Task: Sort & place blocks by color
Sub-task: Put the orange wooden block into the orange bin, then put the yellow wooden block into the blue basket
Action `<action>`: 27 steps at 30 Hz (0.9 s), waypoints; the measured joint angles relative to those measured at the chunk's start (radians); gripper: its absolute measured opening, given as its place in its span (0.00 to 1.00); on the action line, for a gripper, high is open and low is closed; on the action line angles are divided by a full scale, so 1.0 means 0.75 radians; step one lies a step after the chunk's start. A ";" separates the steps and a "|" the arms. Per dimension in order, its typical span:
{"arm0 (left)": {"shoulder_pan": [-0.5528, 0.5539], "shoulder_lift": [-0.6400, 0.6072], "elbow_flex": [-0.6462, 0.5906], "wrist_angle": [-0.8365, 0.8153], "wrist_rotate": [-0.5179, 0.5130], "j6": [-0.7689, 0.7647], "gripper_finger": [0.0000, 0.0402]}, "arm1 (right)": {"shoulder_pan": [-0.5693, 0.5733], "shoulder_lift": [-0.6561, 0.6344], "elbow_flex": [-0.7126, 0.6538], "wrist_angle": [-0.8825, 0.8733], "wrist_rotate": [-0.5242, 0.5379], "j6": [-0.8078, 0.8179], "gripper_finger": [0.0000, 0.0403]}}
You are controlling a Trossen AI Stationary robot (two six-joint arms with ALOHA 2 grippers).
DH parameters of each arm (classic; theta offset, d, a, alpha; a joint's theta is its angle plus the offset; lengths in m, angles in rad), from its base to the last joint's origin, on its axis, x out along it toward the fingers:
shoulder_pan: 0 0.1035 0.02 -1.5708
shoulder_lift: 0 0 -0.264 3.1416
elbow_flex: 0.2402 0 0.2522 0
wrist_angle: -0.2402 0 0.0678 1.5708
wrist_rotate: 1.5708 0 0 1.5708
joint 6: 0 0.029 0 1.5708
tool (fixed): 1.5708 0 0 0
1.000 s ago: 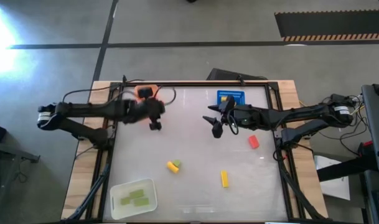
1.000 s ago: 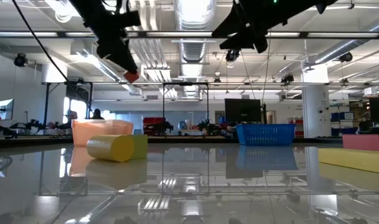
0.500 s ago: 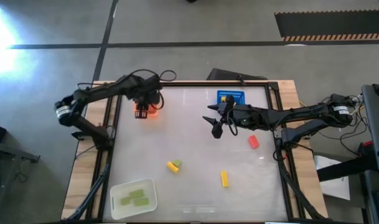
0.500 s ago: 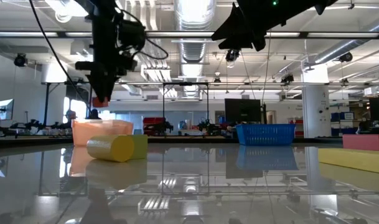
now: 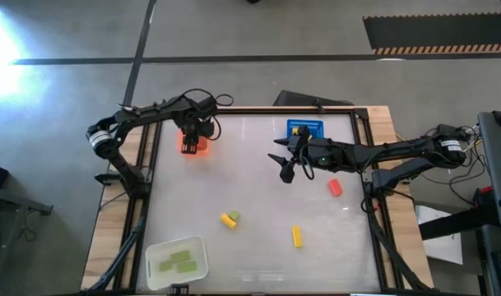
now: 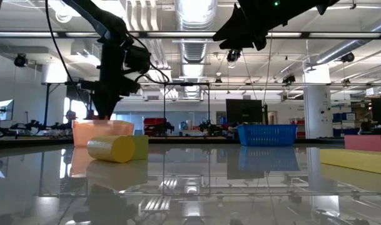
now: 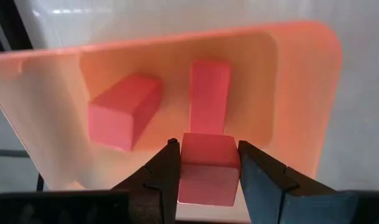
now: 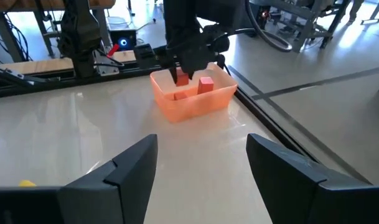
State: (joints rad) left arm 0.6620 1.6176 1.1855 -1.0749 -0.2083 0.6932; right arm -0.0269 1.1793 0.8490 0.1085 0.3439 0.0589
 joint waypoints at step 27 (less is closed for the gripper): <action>-0.011 -0.062 -0.038 0.151 0.028 -0.097 0.38 | 0.000 0.001 0.000 -0.039 -0.003 0.007 0.59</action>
State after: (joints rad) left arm 0.6539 1.5714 1.1572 -0.9615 -0.1876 0.6208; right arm -0.0269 1.1797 0.8490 0.0796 0.3420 0.0643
